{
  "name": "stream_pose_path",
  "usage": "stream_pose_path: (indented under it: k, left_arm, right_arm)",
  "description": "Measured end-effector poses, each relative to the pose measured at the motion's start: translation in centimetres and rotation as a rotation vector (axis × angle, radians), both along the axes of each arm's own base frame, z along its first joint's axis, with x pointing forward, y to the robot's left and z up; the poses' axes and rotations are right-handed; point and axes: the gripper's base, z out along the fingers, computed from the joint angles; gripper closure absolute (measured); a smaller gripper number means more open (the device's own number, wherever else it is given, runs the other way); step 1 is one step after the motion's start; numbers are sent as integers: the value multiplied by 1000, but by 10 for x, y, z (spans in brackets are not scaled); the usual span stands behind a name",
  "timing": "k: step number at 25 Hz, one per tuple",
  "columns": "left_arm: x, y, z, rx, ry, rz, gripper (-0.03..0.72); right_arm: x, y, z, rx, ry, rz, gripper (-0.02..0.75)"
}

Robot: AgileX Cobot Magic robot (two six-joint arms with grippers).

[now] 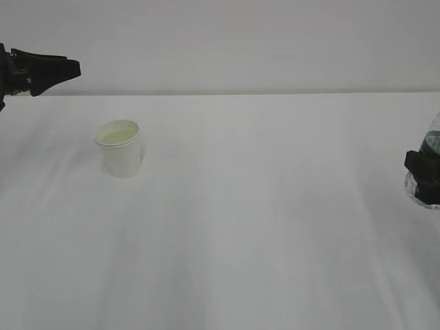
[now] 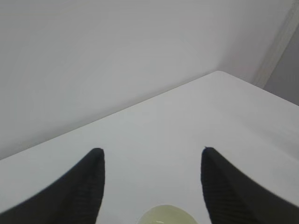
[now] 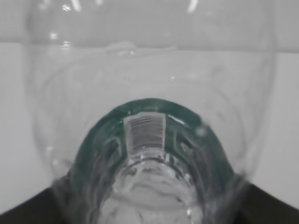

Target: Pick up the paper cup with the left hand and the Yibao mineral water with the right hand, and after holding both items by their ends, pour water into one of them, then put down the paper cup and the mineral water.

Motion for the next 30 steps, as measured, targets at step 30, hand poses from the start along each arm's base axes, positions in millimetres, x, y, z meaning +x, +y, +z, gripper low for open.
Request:
stream_pose_path:
  k: [30]
  left_arm:
    - [0,0,0,0,0,0,221]
  right_arm:
    - [14,1,-78,-61,77,70,312]
